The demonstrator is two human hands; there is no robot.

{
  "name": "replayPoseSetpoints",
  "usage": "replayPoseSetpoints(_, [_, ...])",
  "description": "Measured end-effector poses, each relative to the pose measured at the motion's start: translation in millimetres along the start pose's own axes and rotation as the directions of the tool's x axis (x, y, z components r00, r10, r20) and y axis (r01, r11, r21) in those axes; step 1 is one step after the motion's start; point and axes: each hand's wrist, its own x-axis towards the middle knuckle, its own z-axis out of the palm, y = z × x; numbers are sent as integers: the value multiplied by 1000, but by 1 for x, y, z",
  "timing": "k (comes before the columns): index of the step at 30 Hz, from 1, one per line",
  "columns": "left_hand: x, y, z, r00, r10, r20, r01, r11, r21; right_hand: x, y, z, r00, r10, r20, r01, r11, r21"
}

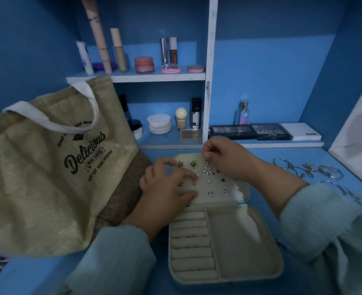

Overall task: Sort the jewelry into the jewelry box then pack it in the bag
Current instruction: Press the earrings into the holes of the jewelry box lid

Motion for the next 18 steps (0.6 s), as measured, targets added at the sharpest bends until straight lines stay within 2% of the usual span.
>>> replayPoseSetpoints(3, [-4,7,-1,978,-192,-85,183,978,-96,-6,-3,-5,1000,-18,-14,19,1000,12])
replayPoseSetpoints(6, [-4,6,0,958,-283,-37,262,924,-280,-11,-8,-10,999,-34,-43,35,999,19])
replayPoseSetpoints(8, [-4,5,0,961,-272,50,265,852,-452,-15,-11,-14,997,-48,-52,50,999,21])
replayPoseSetpoints(10, [-6,4,0,964,-244,110,263,794,-548,-19,-13,-20,997,-57,-57,57,998,9])
replayPoseSetpoints(18, [-13,-5,3,982,-170,79,186,816,-547,-40,-28,-42,998,-48,-46,50,997,59])
